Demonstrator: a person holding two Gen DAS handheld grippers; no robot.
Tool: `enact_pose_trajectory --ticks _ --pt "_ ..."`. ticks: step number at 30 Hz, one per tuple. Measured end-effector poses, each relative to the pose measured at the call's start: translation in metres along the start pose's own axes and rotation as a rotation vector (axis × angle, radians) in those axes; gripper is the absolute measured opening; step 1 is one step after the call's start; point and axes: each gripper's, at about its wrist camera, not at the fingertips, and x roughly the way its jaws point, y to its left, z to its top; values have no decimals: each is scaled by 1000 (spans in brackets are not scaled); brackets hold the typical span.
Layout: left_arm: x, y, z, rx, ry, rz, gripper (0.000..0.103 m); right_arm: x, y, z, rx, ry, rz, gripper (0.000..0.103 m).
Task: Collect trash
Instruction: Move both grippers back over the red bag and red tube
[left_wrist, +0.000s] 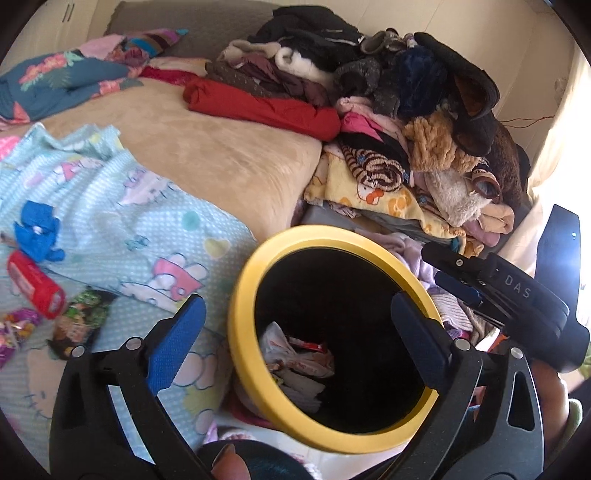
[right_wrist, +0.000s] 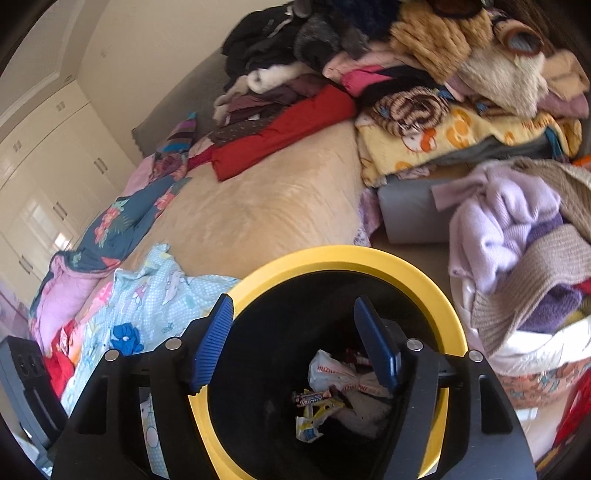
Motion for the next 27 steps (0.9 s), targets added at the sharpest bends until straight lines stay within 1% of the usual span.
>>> enact_pose_trajectory --ticks 7,12,17,22,27 --pt "-28 15 1 26 -65 52 92 -3 23 -4 -56 -33 31 68" --pt "-44 29 2 19 -99 78 92 -7 44 -6 -109 -72 59 69" --pt "-59 44 4 3 -125 102 92 -8 64 -10 -153 -91 95 70" --pt "-73 61 6 -7 -151 138 92 -4 91 -18 -216 -87 135 70" --pt "-89 81 5 -20 -171 171 92 6 118 -29 -277 -57 174 70"
